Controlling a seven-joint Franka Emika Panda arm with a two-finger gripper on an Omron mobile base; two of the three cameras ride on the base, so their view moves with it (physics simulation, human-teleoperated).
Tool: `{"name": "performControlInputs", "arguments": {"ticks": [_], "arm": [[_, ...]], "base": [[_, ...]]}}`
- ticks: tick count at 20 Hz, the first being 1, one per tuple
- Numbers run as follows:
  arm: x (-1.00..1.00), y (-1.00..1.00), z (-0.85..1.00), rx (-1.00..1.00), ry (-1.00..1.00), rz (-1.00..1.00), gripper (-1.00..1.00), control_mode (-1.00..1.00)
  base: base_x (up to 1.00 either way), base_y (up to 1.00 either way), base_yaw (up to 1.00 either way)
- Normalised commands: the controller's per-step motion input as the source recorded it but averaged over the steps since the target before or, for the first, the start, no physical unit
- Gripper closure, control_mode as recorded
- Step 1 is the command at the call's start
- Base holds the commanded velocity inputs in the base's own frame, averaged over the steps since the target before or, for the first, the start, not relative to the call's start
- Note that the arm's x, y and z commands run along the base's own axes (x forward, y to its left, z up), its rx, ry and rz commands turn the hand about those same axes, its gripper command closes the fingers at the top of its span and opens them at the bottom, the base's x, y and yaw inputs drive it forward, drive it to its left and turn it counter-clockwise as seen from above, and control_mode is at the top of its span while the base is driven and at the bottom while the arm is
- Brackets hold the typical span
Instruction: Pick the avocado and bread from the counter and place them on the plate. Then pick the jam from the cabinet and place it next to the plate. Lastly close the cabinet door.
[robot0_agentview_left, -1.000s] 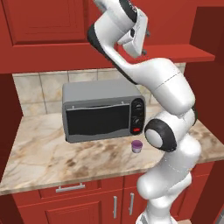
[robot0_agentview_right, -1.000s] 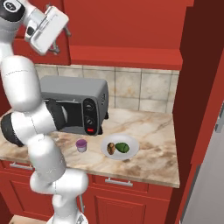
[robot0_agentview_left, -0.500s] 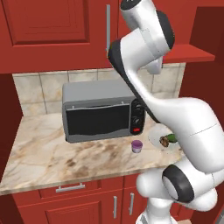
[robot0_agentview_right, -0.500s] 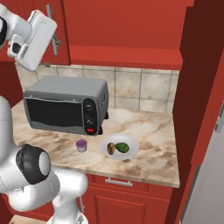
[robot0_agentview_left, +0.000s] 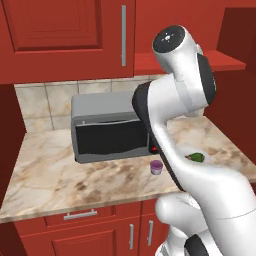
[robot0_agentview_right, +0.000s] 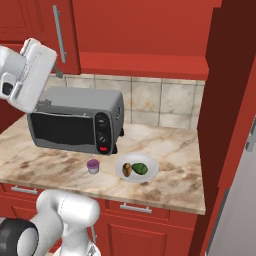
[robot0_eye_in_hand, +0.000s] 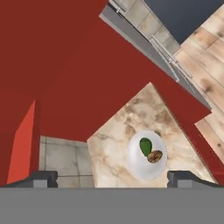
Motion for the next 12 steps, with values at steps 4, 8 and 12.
{"name": "performControlInputs", "arguments": {"ticks": [4, 8, 12], "arm": [[-0.56, -0.28, -0.01, 0.02, -0.11, -0.05, -1.0, -1.0], [-0.48, -0.42, -0.24, 0.12, -0.11, 0.0, -1.0, -1.0], [-0.38, -0.23, -0.51, 0.08, -0.06, 0.01, -1.0, -1.0]], "base": [[0.0, 0.0, 0.0], [0.0, 0.0, 0.0], [0.0, 0.0, 0.0]]}}
